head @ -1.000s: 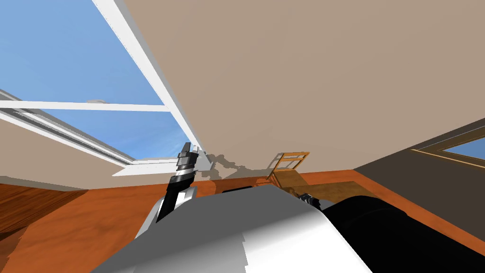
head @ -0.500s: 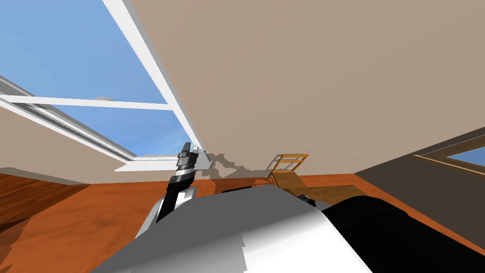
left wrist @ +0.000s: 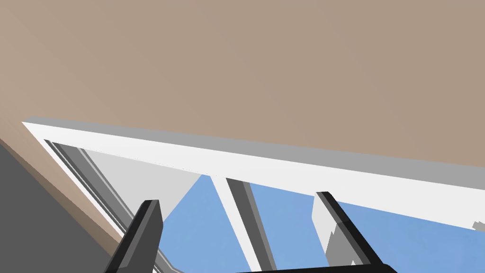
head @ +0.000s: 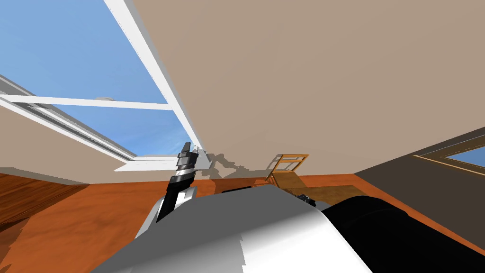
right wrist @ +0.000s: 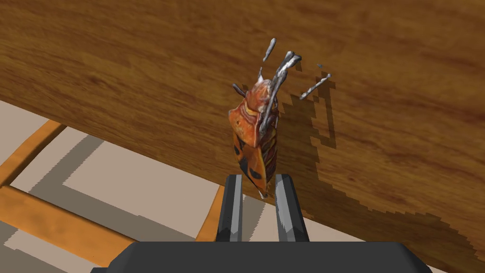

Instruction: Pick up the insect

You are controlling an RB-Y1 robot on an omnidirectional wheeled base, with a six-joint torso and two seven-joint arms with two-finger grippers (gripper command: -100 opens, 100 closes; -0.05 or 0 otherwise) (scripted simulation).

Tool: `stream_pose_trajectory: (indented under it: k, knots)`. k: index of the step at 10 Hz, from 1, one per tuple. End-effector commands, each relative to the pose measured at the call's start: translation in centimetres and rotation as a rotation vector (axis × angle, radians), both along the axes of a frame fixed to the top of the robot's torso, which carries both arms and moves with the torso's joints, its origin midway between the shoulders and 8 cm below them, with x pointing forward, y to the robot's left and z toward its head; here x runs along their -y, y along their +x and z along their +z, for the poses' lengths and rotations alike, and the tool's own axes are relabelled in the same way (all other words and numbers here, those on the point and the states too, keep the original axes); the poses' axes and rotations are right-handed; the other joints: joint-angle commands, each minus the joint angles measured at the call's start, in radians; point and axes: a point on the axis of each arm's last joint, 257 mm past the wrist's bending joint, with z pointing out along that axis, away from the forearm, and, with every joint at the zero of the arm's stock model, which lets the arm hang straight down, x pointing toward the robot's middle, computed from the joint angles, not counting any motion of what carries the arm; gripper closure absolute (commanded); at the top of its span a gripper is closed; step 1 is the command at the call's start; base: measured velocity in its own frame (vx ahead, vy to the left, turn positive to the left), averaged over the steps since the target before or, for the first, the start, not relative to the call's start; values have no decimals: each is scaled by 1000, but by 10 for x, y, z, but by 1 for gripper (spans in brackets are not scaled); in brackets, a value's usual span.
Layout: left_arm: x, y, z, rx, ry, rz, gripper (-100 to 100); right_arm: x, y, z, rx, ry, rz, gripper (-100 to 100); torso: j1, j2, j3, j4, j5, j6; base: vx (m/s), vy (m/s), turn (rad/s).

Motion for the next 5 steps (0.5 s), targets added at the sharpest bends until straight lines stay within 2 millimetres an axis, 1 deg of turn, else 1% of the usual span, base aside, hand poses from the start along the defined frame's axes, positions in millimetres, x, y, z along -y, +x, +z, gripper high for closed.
stream_pose_trajectory:
  k: [1,3,4,5]
  knots:
    - [0,0,0,0,0,0,0,14,0,12,-3,-11,9,100,0,0,0,0,0,0,21,66,-98]
    - [0,0,0,0,0,0,0,24,1,23,-4,-15,22,100,7,-1,-1,0,2,1,13,107,-78]
    - [0,0,0,0,0,0,0,20,0,19,-4,-16,17,100,8,0,0,0,2,0,0,44,-18]
    - [0,0,0,0,0,0,0,20,0,20,-4,-15,18,0,4,0,0,0,1,0,0,10,0]
